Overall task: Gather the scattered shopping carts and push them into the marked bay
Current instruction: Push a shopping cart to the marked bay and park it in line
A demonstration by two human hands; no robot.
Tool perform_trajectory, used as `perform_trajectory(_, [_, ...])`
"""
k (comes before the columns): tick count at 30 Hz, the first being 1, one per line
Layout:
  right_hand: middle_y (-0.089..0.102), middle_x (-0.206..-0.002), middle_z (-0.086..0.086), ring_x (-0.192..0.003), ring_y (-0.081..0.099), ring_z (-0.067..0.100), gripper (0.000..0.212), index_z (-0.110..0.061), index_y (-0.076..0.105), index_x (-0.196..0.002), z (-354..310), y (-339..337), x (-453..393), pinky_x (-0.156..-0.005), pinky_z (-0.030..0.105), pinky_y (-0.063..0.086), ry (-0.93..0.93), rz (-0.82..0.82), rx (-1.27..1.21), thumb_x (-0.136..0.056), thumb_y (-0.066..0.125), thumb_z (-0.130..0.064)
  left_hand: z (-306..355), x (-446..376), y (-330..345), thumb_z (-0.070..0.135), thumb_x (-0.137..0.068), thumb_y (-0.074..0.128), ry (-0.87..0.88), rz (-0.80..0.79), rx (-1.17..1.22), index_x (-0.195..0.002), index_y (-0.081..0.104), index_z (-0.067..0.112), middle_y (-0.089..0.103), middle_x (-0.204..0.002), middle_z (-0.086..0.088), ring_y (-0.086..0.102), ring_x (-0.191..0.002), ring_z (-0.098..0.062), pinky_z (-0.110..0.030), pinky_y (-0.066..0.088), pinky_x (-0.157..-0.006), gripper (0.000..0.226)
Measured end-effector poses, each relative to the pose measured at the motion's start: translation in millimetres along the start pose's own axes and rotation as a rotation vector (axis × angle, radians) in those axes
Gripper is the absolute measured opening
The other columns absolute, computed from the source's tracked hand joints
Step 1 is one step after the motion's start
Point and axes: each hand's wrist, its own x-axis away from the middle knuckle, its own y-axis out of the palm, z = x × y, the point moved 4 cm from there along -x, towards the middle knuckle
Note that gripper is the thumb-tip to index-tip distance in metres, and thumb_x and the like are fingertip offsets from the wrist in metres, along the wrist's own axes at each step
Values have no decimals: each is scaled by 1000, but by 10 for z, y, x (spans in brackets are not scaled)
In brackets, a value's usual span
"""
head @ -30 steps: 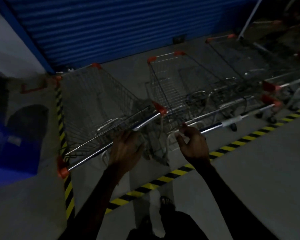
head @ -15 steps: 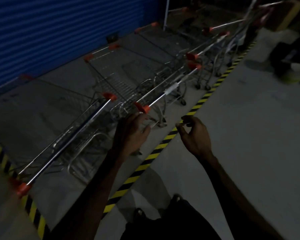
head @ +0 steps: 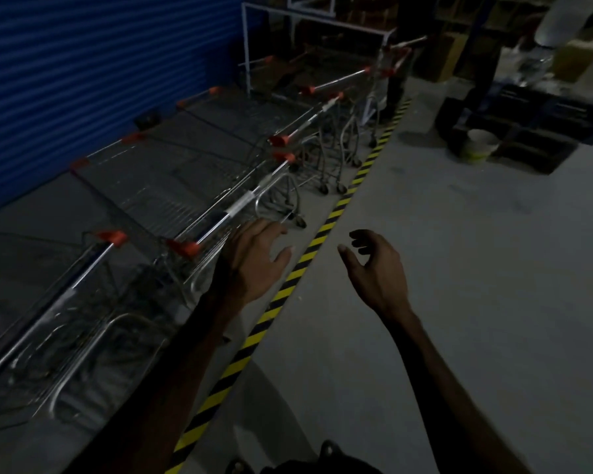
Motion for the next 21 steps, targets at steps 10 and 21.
perform_trajectory(10, [69, -120, -3, -104, 64, 12, 38, -22, 66, -129, 515, -718, -284, -80, 32, 51, -1, 34, -21, -100, 69, -46, 701, -238, 437, 43, -93, 65, -4, 13, 28, -119, 71, 22, 69, -117, 2, 64, -107, -25, -46, 56, -88, 33])
perform_trajectory(21, [70, -121, -2, -105, 65, 13, 39, -22, 65, -131, 418, -165, -368, -76, 31, 48, -153, -220, -104, -100, 69, -46, 470, 407, 115, 35, -91, 68, -279, 74, -122, -113, 71, 18, 69, -115, -3, 64, -108, -30, -46, 56, -90, 28])
